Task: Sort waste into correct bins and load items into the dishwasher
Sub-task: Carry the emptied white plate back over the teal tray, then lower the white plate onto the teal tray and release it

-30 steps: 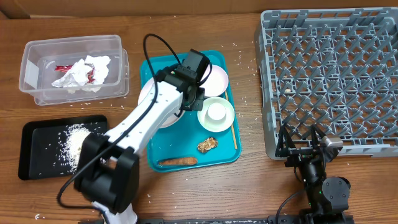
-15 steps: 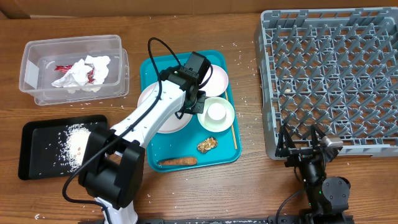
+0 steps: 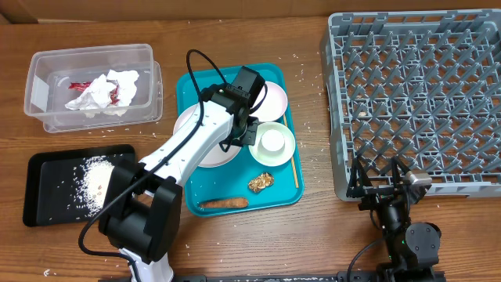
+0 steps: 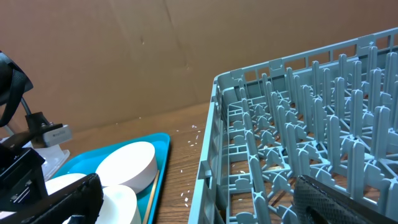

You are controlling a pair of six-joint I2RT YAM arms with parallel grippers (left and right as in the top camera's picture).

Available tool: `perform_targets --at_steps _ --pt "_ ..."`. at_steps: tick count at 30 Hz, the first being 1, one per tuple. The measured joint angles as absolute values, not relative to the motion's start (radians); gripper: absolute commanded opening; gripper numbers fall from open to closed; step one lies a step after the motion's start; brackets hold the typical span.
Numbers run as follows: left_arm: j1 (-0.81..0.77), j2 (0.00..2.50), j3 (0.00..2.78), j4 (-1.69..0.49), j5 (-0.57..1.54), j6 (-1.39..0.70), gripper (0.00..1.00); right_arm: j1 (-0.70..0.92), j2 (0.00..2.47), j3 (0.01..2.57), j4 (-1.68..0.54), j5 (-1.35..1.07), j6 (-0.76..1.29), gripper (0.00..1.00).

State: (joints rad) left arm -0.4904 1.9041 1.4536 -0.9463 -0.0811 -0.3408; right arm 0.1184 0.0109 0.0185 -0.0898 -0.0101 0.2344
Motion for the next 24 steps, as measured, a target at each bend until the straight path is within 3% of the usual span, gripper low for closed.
perform_targets --at_steps 11,24 --pt "-0.489 1.99 1.45 -0.928 -0.131 -0.362 0.04 0.118 0.011 0.019 -0.09 -0.01 0.234 1.0" --pt "-0.489 2.047 1.439 -0.916 -0.033 -0.368 0.04 0.118 0.011 0.019 -0.09 -0.011 0.235 1.0"
